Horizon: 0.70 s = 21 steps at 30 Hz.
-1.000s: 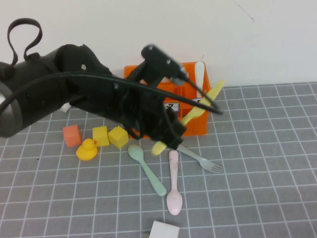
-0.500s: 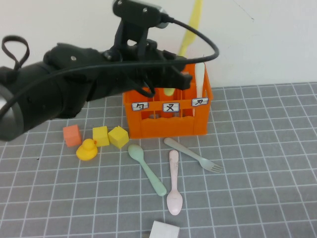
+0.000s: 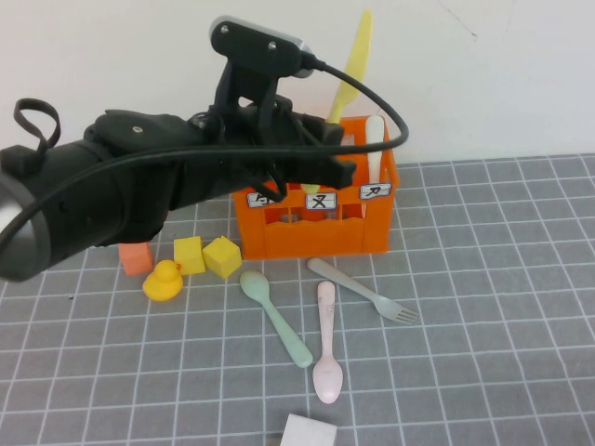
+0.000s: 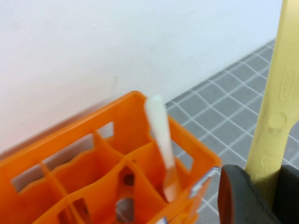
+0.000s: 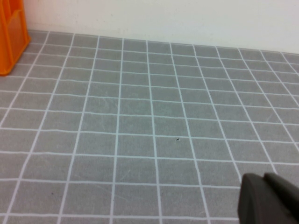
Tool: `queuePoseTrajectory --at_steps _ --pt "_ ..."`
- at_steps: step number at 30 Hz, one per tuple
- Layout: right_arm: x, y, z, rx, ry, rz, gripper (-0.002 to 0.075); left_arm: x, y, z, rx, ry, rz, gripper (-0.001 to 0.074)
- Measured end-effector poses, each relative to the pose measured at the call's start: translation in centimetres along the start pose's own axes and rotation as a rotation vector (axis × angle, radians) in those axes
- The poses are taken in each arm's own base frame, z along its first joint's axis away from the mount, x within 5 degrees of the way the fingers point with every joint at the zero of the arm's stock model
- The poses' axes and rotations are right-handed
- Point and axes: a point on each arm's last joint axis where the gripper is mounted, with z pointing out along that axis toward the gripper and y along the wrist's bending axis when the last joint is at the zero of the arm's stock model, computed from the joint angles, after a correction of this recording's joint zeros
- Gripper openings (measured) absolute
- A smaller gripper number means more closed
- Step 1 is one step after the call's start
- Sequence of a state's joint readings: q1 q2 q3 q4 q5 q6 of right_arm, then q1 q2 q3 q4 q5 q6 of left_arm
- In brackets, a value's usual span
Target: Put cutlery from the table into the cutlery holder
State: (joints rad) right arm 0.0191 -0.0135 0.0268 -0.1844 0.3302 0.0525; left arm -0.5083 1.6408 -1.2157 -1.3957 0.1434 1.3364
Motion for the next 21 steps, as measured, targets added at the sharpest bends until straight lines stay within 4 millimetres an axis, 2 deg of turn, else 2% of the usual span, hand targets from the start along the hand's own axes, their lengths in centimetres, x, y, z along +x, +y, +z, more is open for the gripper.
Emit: queuePoseTrajectory --at_steps 13,21 --pt "0.0 0.0 0.0 0.000 0.000 0.000 -0.0003 0.2 -0.9 -0.1 0.105 0.018 0.035 0.0125" --pt "0.0 0.0 0.0 0.000 0.000 0.000 -0.0003 0.2 -2.5 -0.3 0.277 0.015 0.095 0.0125"
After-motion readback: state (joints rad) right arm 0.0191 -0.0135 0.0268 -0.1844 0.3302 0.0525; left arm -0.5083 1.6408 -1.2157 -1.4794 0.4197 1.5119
